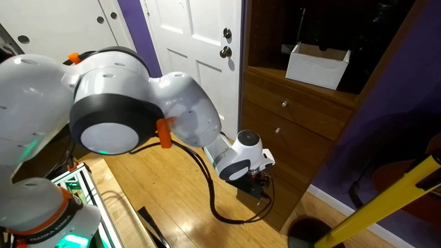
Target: Open the third to bottom drawer of the cabinet
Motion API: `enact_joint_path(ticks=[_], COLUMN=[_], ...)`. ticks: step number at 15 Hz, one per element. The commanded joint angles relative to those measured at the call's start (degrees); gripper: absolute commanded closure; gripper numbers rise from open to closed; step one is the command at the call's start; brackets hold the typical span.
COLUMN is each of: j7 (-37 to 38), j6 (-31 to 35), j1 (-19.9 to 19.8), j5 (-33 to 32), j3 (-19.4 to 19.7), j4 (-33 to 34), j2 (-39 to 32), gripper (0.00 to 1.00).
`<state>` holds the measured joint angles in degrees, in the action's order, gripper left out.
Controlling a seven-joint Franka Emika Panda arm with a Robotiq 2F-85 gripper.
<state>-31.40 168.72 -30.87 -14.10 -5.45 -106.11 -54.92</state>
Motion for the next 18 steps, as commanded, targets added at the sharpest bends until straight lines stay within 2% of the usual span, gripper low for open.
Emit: enact_joint_path(ticks=[1, 6, 8, 18], j7=[-1.71, -3.33, -1.93, 0.02], j6=[-0.07, -0.13, -0.16, 0.66], j1=[-0.82, -2.35, -3.24, -3.32], j5=[0.78, 0.88, 3.19, 6.46], j3=[-0.80, -2.10, -3.97, -6.49], j4=[0.84, 2.78, 5.46, 15.09], j2=[-0.82, -2.73, -5.02, -12.53], gripper=[0.00, 0.00, 0.00, 0.00])
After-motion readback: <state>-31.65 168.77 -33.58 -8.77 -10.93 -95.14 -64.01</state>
